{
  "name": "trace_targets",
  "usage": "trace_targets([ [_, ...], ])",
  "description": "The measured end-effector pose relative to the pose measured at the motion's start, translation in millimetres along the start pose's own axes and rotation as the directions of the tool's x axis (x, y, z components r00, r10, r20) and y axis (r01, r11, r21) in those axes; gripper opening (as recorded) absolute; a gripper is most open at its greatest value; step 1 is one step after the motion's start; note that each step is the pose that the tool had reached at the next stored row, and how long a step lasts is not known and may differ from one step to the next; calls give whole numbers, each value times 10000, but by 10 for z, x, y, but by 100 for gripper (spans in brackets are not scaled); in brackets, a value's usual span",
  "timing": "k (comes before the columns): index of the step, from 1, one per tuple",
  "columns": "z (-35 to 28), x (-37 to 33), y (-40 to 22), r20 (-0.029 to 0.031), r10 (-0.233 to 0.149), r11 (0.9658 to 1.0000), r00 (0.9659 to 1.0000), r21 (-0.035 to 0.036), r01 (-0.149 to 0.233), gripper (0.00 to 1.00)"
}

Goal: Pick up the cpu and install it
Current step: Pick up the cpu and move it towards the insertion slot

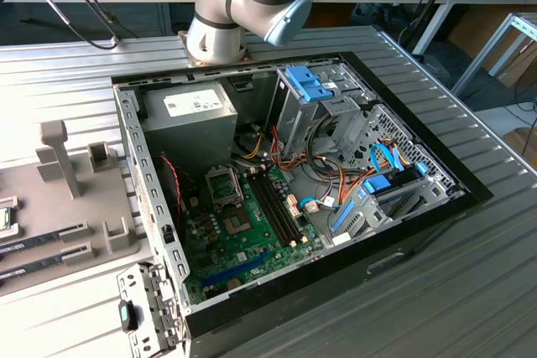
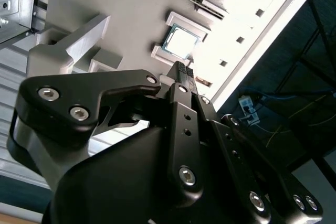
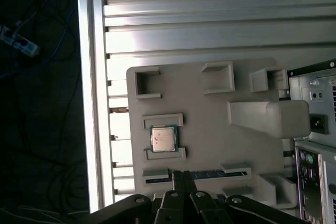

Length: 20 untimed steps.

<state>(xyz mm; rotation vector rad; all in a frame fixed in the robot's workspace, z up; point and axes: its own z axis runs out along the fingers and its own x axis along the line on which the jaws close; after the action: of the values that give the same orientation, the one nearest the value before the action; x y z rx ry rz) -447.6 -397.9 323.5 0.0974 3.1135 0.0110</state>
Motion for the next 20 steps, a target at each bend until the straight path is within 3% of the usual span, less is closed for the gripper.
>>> trace_targets([
  [10,68,-35,8,-3,1,10000,10000,2,-1,10],
  [16,93,-55,81,2,0,10000,10000,22,0,10],
  [20,102,-63,96,2,-1,10000,10000,22,1,10],
])
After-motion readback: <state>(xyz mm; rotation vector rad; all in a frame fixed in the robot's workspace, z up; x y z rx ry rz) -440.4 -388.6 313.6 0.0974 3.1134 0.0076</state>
